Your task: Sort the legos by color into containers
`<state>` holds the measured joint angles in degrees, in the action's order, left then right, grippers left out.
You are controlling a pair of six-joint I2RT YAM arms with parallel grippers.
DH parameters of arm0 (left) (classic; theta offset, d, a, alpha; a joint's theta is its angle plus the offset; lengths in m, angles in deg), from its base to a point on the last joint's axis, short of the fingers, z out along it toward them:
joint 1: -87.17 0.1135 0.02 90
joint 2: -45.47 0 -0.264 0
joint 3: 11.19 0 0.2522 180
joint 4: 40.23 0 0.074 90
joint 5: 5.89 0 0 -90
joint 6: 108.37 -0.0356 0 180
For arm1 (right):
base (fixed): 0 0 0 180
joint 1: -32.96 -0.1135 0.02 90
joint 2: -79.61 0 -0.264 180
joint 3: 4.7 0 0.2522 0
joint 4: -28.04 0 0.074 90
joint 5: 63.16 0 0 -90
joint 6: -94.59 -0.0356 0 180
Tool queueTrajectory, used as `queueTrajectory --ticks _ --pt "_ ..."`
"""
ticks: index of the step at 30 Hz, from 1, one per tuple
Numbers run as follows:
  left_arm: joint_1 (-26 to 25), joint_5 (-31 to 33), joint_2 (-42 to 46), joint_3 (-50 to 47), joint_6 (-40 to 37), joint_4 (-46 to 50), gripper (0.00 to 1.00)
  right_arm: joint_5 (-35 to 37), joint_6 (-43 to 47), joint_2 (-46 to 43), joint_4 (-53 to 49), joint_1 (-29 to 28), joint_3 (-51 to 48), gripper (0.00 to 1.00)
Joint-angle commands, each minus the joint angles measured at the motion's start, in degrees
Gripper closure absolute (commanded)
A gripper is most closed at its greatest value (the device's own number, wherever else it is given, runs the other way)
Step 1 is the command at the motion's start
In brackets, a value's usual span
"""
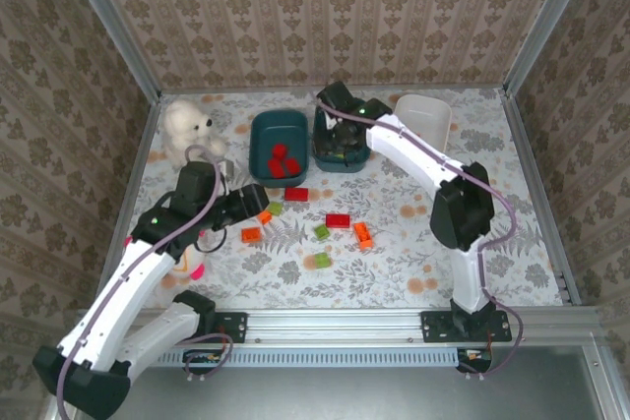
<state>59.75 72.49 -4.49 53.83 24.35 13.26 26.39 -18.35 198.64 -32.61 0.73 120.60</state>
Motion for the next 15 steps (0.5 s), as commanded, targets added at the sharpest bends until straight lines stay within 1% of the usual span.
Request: queueTrajectory --ticks 1,6,9,15 --pt "-0.40 -0.43 -2.01 3.12 -1.30 -5.29 0.29 -3.62 -3.66 6.47 -2.75 1.85 6.10 0.66" --pt "-1.05 0.44 -4.24 3.24 -0.56 -7.03 0.29 -7.00 -6.60 15.84 -3.99 5.33 16.31 0.66" --pt "-1.56 1.28 -4.58 3.08 -0.23 -7.12 0.28 -9.60 -8.17 20.46 -4.39 6.46 20.56 0.66" --pt "-1.89 2.36 -4.63 2.70 0.53 -7.03 0.28 -12.34 -9.92 25.96 -4.72 6.87 24.68 0.65"
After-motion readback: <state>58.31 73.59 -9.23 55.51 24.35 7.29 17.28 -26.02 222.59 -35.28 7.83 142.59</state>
